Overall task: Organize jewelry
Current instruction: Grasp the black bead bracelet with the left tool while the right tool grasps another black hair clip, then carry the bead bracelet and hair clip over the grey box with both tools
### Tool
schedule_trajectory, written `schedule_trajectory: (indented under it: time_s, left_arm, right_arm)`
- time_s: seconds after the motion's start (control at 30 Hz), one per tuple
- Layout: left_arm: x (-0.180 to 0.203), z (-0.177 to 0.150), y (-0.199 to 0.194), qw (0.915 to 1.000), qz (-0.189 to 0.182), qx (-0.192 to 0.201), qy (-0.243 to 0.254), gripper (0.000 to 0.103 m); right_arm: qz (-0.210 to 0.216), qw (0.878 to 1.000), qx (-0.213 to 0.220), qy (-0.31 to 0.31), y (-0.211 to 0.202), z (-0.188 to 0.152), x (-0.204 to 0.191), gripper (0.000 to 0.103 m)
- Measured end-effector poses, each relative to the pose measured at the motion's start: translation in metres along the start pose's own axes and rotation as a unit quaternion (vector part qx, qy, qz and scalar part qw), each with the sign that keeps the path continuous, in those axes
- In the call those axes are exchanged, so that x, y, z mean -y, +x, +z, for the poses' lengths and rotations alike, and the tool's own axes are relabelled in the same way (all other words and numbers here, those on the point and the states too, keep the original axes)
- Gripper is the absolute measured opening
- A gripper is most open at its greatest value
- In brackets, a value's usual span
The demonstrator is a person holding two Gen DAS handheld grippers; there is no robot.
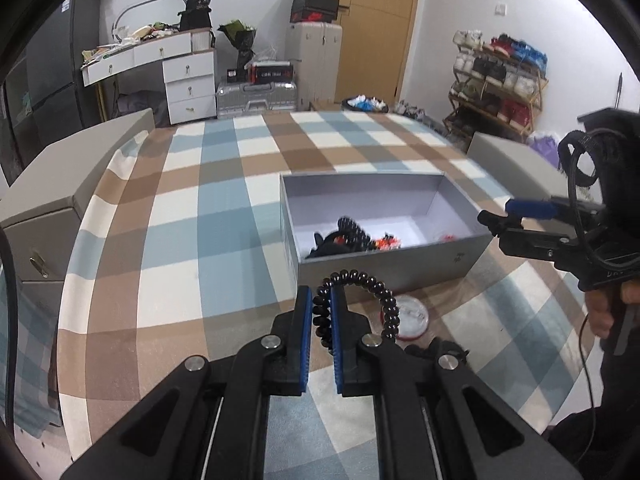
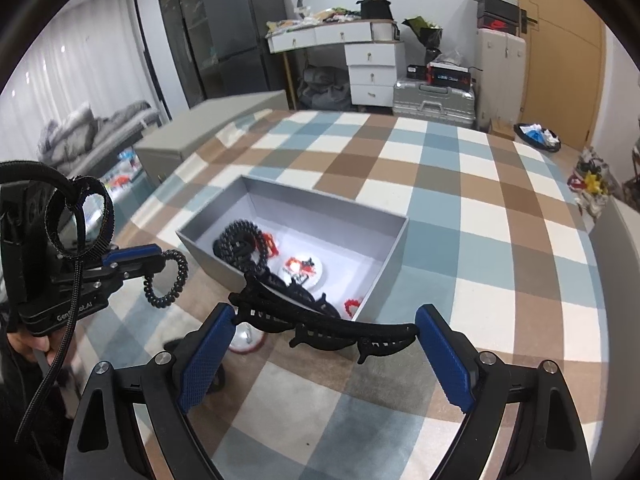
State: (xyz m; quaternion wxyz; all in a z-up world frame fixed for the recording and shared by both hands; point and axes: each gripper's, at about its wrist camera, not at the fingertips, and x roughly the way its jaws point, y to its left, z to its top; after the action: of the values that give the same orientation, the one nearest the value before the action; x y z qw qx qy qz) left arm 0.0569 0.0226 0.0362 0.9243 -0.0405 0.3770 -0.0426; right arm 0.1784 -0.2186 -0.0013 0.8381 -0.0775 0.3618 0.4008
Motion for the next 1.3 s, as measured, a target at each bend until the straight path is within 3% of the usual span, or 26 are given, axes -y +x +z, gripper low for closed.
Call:
schedule_trajectory:
  time_s: [0.27,0.47,0.7,0.83,1.3]
  left_arm:
    - [-0.01,0.009,-0.008,0.9976,0.004,0.054,-0.042,0.005]
    - [-0.014,0.014,-0.007,0.9958,0.002,0.071,-0.057,0.005]
    - [-0.01,0.02,0.003,0.9953,0.007,0.077,-0.059,0.005]
    - [-0.006,0.023,0.008,0.9957,0.01,0.076,-0.053,0.005]
    - [0.006,0.032,0.032,0.9962,0.005,0.065,-0.057,0.004]
  right_arm:
    - [0.043,0.996,0.05,0.065,-0.008,0.007,0.018,0.092]
    - [0.064,0.993,0.065,0.073,-0.008,0.011,0.016,0.092]
    - [0.051,0.994,0.067,0.069,0.004,0.014,0.007,0.092]
    - [0.07,0.993,0.066,0.069,0.009,0.015,0.002,0.092]
    - [0.072,0.99,0.068,0.104,0.02,0.018,0.011,0.092]
